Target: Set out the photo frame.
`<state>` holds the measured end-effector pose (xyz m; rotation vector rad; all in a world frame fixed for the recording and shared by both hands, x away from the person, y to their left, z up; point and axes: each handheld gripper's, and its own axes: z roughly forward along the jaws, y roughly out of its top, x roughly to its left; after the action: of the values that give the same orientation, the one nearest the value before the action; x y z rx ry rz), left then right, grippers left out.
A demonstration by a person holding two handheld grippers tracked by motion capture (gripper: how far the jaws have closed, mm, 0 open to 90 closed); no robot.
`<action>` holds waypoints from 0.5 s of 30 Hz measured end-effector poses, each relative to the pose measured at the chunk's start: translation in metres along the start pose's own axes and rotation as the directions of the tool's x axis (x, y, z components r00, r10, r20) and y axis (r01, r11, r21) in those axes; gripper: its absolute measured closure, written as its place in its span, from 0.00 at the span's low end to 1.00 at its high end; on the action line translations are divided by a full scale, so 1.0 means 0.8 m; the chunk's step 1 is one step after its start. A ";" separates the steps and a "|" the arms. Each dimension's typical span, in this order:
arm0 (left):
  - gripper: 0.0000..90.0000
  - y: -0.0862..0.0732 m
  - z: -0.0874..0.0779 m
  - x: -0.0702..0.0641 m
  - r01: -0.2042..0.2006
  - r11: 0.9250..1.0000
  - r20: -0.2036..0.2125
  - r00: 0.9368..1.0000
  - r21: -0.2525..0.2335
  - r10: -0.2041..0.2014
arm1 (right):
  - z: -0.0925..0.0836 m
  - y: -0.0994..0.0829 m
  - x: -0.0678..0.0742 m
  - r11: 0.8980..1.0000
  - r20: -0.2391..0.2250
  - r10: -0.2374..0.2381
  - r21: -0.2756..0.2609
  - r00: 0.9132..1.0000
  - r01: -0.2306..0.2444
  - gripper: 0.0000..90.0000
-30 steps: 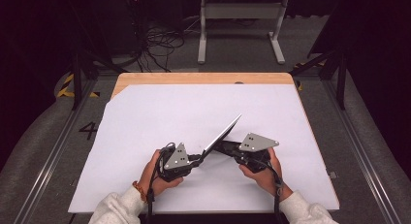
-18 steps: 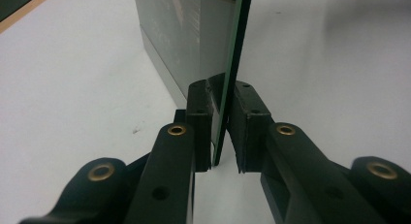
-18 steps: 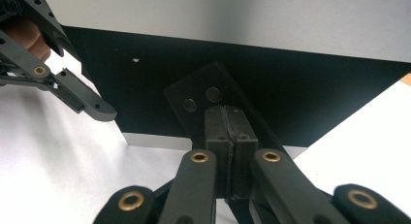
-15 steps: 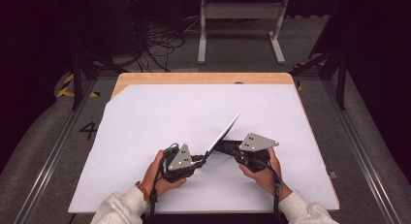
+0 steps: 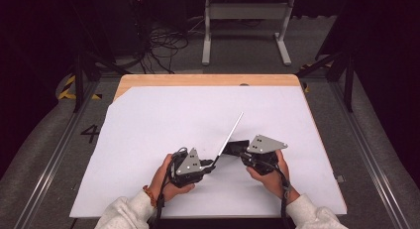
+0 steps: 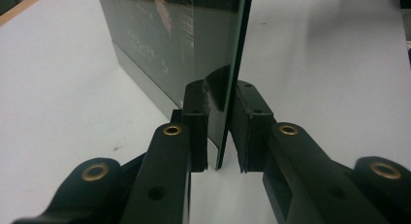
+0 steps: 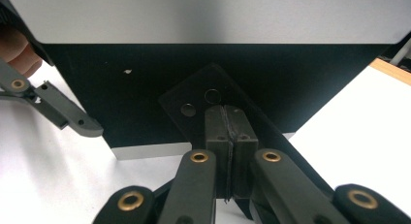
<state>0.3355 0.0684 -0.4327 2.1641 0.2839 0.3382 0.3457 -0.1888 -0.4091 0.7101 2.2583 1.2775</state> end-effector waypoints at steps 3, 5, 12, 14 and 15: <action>0.85 0.002 0.003 -0.001 -0.002 1.000 0.006 1.000 -0.001 0.002 | -0.001 -0.001 -0.002 1.000 0.001 0.003 0.000 1.000 -0.003 1.00; 0.84 0.004 0.006 -0.002 0.000 1.000 0.012 1.000 -0.005 0.000 | -0.002 -0.002 -0.003 1.000 0.004 0.007 0.000 1.000 -0.007 0.99; 0.83 0.008 0.011 -0.004 -0.001 1.000 0.025 1.000 -0.009 0.001 | -0.005 -0.004 -0.007 1.000 0.007 0.014 0.001 1.000 -0.014 0.99; 0.83 0.009 0.013 -0.004 0.002 1.000 0.030 1.000 -0.012 -0.001 | -0.005 -0.004 -0.007 1.000 0.007 0.015 0.001 1.000 -0.015 0.99; 0.82 0.009 0.013 -0.004 0.002 1.000 0.029 1.000 -0.010 -0.001 | -0.005 -0.005 -0.008 1.000 0.007 0.016 -0.002 1.000 -0.016 0.99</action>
<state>0.3366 0.0553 -0.4331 2.1568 0.2667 0.3066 0.3472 -0.1971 -0.4095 0.7331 2.2500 1.2821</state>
